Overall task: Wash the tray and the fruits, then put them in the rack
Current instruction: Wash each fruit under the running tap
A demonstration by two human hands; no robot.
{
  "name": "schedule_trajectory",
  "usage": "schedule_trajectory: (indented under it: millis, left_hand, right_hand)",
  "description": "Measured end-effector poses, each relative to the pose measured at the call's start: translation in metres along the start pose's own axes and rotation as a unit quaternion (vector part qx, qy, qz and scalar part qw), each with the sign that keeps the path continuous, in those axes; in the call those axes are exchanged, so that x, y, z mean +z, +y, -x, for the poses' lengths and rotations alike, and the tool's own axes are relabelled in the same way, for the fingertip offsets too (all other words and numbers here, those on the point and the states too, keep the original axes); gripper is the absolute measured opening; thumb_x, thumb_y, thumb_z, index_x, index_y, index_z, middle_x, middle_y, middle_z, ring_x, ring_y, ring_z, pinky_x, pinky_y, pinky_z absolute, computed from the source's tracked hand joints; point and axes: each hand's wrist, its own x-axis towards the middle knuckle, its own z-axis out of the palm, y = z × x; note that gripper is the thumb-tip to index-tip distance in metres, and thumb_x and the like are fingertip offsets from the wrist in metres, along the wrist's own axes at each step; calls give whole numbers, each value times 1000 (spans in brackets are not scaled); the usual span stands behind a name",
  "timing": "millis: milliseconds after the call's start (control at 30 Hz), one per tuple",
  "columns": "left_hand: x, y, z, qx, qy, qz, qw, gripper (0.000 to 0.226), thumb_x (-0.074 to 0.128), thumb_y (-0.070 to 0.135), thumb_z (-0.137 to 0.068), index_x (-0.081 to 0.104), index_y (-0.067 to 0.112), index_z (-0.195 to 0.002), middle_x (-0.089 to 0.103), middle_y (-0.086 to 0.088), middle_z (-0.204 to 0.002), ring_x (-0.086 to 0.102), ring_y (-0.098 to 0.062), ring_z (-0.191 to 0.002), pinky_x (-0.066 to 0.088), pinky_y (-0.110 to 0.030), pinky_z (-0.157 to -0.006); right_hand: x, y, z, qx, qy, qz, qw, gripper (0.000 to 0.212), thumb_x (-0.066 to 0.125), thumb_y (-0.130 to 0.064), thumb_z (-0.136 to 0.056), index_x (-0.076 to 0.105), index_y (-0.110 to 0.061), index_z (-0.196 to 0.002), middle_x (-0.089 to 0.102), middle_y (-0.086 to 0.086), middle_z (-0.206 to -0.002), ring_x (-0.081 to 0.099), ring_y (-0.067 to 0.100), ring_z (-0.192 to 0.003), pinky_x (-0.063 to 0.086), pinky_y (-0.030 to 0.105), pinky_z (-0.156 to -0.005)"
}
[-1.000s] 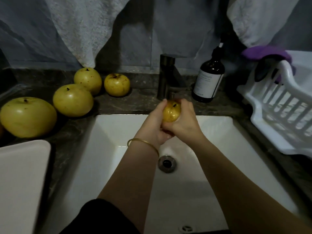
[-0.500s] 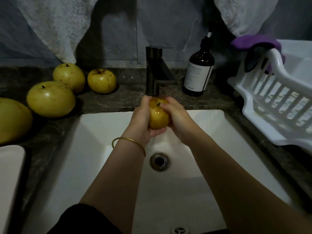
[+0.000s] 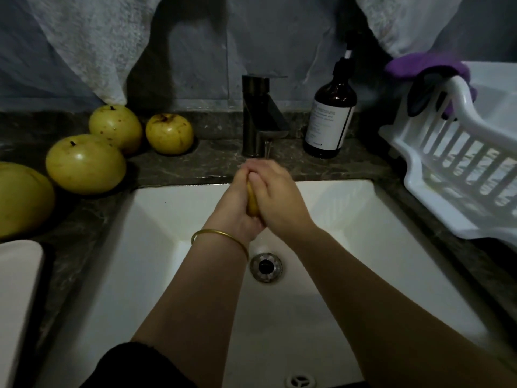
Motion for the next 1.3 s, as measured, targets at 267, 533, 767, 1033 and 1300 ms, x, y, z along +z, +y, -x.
schedule_trajectory:
  millis: [267, 533, 767, 1033, 1300]
  left_hand:
    - [0, -3, 4, 5, 32, -64, 997, 35, 66, 43, -84, 57, 18, -107, 60, -11, -107, 63, -28, -94, 57, -32, -52]
    - [-3, 4, 6, -124, -1, -59, 991, 73, 50, 69, -77, 63, -2, -85, 67, -17, -66, 58, -14, -53, 39, -12, -42]
    - [6, -2, 1, -50, 35, -169, 984, 68, 26, 62, -94, 57, 4, -110, 65, -20, -84, 58, -23, -50, 46, -20, -38]
    - [13, -9, 4, 171, 60, -276, 944, 54, 45, 59, -91, 34, 23, -129, 49, 0, -100, 55, -16, -79, 53, -30, -53]
    - [11, -1, -3, 91, 59, -215, 971, 46, 38, 57, -93, 53, 19, -114, 63, -13, -106, 64, -26, -85, 58, -37, -64]
  right_hand:
    - [-12, 2, -5, 194, -15, -167, 966, 24, 47, -38, -97, 57, -22, -112, 58, 1, -108, 57, 16, -98, 50, 34, -83]
    - [-28, 4, -7, 337, -96, -450, 822, 25, 57, -49, -87, 57, -30, -103, 57, 11, -121, 62, 30, -106, 55, 38, -85]
    - [-18, 12, -16, 407, 15, -424, 809, 47, 65, -53, -78, 56, -25, -115, 58, 13, -122, 58, 33, -109, 46, 51, -98]
    - [-9, 19, -15, 435, 30, -442, 784, 58, 52, -55, -89, 44, -22, -135, 56, 14, -124, 56, 32, -111, 43, 51, -101]
    - [-15, 5, -12, 344, -9, -360, 867, 24, 44, -47, -97, 50, -27, -109, 57, -1, -99, 58, 16, -93, 50, 33, -84]
